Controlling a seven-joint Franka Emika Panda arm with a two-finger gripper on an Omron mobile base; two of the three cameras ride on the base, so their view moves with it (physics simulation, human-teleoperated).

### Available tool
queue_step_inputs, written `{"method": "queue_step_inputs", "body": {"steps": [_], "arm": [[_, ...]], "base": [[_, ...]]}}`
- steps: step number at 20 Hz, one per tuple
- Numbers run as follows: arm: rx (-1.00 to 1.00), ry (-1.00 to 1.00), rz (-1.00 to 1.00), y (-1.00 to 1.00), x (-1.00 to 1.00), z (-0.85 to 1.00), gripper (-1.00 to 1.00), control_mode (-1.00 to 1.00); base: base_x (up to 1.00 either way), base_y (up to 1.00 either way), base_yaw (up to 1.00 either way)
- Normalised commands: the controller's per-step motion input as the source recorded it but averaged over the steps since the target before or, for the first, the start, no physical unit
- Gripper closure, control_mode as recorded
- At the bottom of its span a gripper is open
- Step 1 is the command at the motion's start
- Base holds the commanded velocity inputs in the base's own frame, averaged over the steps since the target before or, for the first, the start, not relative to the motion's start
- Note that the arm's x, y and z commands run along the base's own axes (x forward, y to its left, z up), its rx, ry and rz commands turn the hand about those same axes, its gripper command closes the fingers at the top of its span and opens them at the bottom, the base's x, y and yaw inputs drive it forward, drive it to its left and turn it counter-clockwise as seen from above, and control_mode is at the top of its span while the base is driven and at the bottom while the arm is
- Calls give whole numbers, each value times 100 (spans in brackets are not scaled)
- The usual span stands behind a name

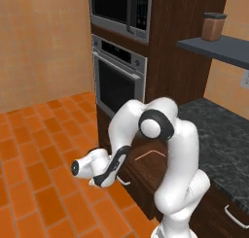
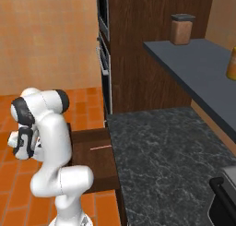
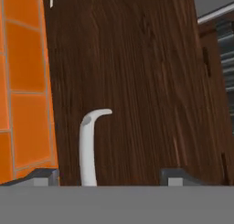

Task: Take a straw from the drawer in front and place it inside the glass cup on the dining counter.

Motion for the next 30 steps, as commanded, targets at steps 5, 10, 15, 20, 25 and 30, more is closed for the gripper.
{"method": "queue_step_inputs", "body": {"steps": [5, 10, 15, 20, 25, 30], "arm": [[42, 17, 6, -7, -22, 79, -100, -100], [29, 1, 0, -66, -19, 100, -100, -100], [16, 15, -5, -90, 19, 75, -100, -100], [6, 23, -2, -76, 60, -9, -100, -100], [5, 20, 0, -17, 49, -49, -100, -100], [10, 13, 0, 21, 0, -45, -100, -100]], "base": [[0, 0, 0], [0, 0, 0], [0, 0, 0], [0, 0, 0], [0, 0, 0], [0, 0, 0]]}}
